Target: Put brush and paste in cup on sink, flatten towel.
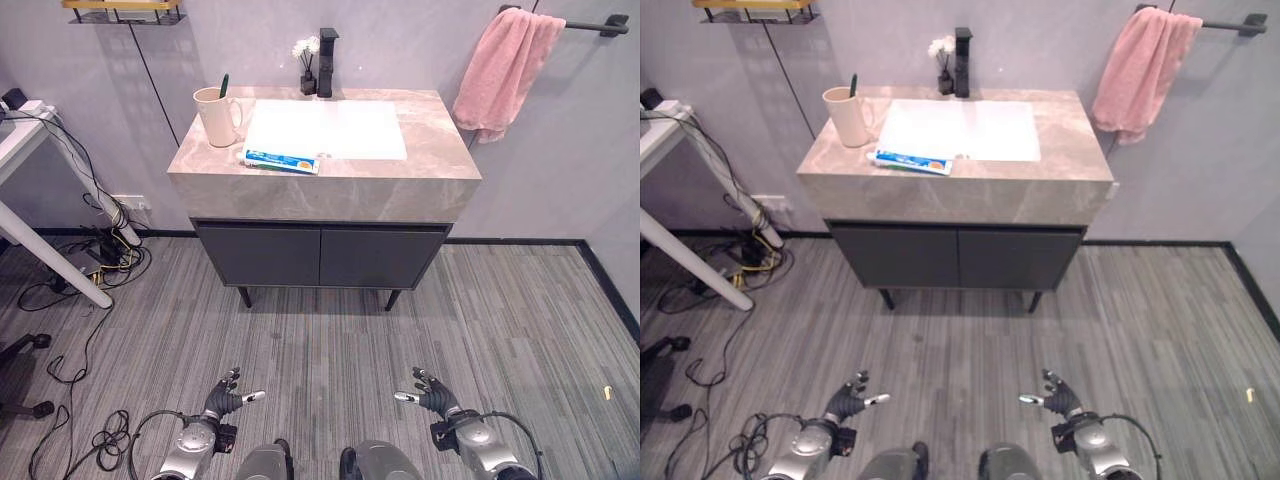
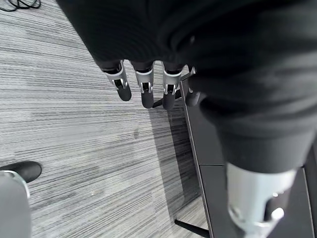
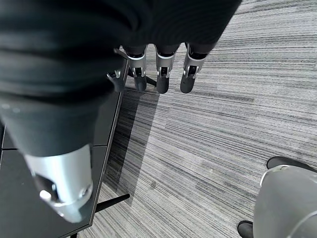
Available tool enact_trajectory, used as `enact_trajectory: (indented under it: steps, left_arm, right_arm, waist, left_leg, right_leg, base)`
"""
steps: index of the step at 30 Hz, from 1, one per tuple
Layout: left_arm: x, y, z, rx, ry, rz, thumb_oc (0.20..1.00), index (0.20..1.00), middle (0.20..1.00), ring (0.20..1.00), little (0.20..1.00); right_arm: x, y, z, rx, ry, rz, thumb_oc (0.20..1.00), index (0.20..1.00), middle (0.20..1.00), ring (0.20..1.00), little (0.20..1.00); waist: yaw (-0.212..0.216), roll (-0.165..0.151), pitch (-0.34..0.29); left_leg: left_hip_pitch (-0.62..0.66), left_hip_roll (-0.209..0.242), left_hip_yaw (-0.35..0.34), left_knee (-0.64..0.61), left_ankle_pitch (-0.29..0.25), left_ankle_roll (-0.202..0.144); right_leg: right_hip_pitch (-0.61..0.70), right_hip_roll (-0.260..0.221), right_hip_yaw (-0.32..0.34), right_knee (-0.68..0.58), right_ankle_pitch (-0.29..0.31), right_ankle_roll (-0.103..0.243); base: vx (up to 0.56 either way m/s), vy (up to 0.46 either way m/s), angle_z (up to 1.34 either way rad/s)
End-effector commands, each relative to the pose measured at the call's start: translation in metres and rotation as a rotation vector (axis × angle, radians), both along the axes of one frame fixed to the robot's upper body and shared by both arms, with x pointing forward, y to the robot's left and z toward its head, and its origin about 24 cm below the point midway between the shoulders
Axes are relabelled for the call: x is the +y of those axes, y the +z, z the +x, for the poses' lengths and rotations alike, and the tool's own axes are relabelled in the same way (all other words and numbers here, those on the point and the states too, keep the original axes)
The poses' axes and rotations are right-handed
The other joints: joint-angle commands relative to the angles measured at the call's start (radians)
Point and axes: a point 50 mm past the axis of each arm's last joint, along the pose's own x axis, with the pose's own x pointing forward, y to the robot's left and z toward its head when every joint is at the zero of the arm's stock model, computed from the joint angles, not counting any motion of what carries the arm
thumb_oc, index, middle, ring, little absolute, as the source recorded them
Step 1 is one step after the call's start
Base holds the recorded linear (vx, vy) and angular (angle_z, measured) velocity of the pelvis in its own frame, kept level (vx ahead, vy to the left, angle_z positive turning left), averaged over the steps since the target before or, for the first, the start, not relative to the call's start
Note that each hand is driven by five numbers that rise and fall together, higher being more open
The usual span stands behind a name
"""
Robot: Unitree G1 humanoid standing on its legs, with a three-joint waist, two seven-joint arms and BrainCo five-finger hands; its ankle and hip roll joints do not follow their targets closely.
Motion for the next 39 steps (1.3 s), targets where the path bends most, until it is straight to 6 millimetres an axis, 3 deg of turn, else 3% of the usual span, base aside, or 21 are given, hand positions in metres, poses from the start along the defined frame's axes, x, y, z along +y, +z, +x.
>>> enact_trajectory:
  steps: [1,3,4,6,10,15,30,39]
  left_arm:
    - [0.006,0.012,0.011,-0.107,0.08,-0.014,1.0,1.0,1.0,1.0,1.0]
    - [0.008,0.012,0.011,-0.109,0.094,-0.005,1.0,1.0,1.0,1.0,1.0]
    - [0.015,0.016,0.012,-0.132,0.131,-0.002,1.0,1.0,1.0,1.0,1.0]
    - [0.018,0.022,0.017,-0.163,0.144,0.005,1.0,1.0,1.0,1.0,1.0]
    - [0.022,0.022,0.02,-0.153,0.141,0.025,1.0,1.0,1.0,1.0,1.0]
    - [0.024,0.019,0.015,-0.131,0.146,0.016,1.0,1.0,1.0,1.0,1.0]
    - [0.014,0.007,0.009,-0.059,0.081,0.019,1.0,1.0,1.0,1.0,1.0]
    - [0.013,-0.001,0.005,-0.001,0.08,0.032,1.0,1.0,1.0,1.0,1.0]
  right_arm:
    - [-0.007,0.02,0.018,-0.151,-0.08,0.04,1.0,1.0,1.0,1.0,1.0]
    - [-0.007,0.023,0.02,-0.171,-0.066,0.022,1.0,1.0,1.0,1.0,1.0]
    - [-0.017,0.035,0.029,-0.228,-0.025,-0.073,1.0,1.0,1.0,1.0,1.0]
    - [-0.027,0.044,0.036,-0.279,-0.106,-0.057,1.0,1.0,1.0,1.0,1.0]
    - [-0.035,0.046,0.039,-0.287,-0.161,-0.058,1.0,1.0,1.0,1.0,1.0]
    - [-0.033,0.043,0.035,-0.254,-0.1,-0.092,1.0,1.0,1.0,1.0,1.0]
    - [-0.028,0.007,0.005,-0.037,-0.078,-0.099,1.0,1.0,1.0,1.0,1.0]
    - [-0.03,-0.002,-0.001,0.034,-0.08,-0.113,1.0,1.0,1.0,1.0,1.0]
  waist:
    - [-0.002,-0.005,-0.03]
    - [-0.002,-0.005,-0.033]
    - [-0.002,-0.002,-0.035]
    - [-0.001,-0.003,-0.033]
    - [0.001,-0.002,-0.033]
    - [0.004,-0.004,-0.043]
    - [0.005,-0.002,-0.049]
    - [0.0,0.008,-0.062]
  left_leg:
    - [0.012,-0.014,0.047,0.06,-0.04,0.028]
    - [0.013,-0.014,0.048,0.049,-0.034,0.027]
    - [0.009,-0.013,0.046,0.045,-0.03,0.027]
    - [-0.005,-0.013,0.047,0.058,-0.033,0.028]
    - [-0.01,-0.012,0.044,0.069,-0.04,0.029]
    - [0.014,-0.013,0.046,0.038,-0.032,0.03]
    - [0.051,-0.011,0.045,-0.037,0.004,0.023]
    - [0.089,-0.01,0.048,-0.06,0.007,0.017]
  right_leg:
    - [0.048,-0.011,0.022,-0.088,0.119,0.064]
    - [0.048,-0.01,0.022,-0.096,0.124,0.065]
    - [0.04,-0.011,0.023,-0.095,0.126,0.068]
    - [0.028,-0.012,0.021,-0.085,0.121,0.067]
    - [0.026,-0.011,0.021,-0.075,0.112,0.064]
    - [0.045,-0.01,0.027,-0.095,0.118,0.065]
    - [0.078,-0.004,0.023,-0.164,0.143,0.068]
    - [0.111,-0.001,0.027,-0.181,0.142,0.061]
  base:
    - [0.0,0.0,0.0]
    - [-0.01,0.006,-0.06]
    - [-0.03,0.005,-0.06]
    - [-0.04,0.0,-0.03]
    - [-0.01,-0.001,0.0]
    - [0.01,-0.002,0.0]
    - [0.01,-0.007,0.0]
    - [0.04,-0.015,0.0]
